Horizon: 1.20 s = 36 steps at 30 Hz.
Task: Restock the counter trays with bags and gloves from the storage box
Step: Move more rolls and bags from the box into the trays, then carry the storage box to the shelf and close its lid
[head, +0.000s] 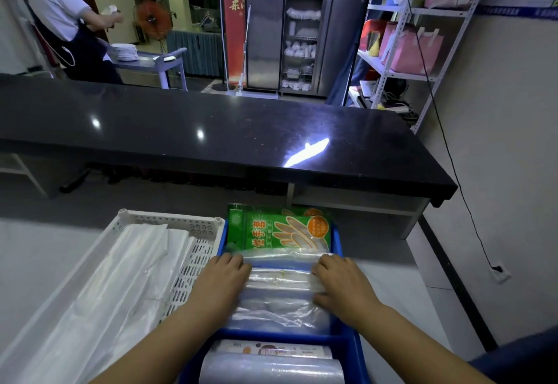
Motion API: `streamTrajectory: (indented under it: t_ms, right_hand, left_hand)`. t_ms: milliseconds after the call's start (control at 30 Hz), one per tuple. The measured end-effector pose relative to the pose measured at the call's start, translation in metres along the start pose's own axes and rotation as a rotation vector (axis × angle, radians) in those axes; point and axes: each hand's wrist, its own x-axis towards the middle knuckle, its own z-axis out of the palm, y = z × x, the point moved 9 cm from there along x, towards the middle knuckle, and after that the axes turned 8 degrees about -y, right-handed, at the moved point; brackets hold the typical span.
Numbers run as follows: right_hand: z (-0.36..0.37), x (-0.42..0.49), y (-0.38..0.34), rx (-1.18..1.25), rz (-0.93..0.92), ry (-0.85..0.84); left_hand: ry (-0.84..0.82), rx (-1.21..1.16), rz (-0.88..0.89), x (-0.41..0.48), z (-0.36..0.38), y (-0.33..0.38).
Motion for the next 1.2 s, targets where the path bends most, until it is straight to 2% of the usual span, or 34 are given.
streamTrajectory:
  t_ms: [167, 267, 400, 500, 600, 700, 933, 1100, 1200]
  right_hand:
    - [0.003, -0.002, 0.001, -0.022, -0.032, -0.003]
    - [-0.006, -0.003, -0.006, 0.0, -0.071, 0.034]
    - [-0.019, -0.003, -0.022, 0.19, -0.16, 0.108]
    - [-0.016, -0.001, -0.047, 0.322, -0.225, 0.064]
    - [-0.016, -0.003, -0.08, 0.334, -0.299, 0.058]
    - [-0.02, -0.011, -0.117, 0.334, -0.359, 0.059]
    - [-0.029, -0.047, -0.231, 0.242, -0.459, 0.046]
    - [-0.024, -0.08, -0.338, 0.231, -0.467, 0.054]
    - [-0.003, -0.107, -0.411, 0.258, -0.463, 0.054]
  left_hand:
    - [-0.033, 0.072, -0.034, -0.009, -0.005, -0.014]
    - [0.076, -0.011, -0.107, -0.023, -0.025, -0.025]
    - [0.227, -0.128, -0.237, -0.056, -0.05, -0.03]
    - [0.31, -0.211, -0.356, -0.089, -0.054, -0.033]
    - [0.322, -0.238, -0.451, -0.127, -0.049, -0.038]
    - [0.311, -0.228, -0.525, -0.171, -0.042, -0.049]
    - [0.416, -0.231, -0.686, -0.305, -0.043, -0.091]
    - [0.45, -0.222, -0.773, -0.435, -0.026, -0.129]
    - [0.412, -0.205, -0.831, -0.517, 0.002, -0.154]
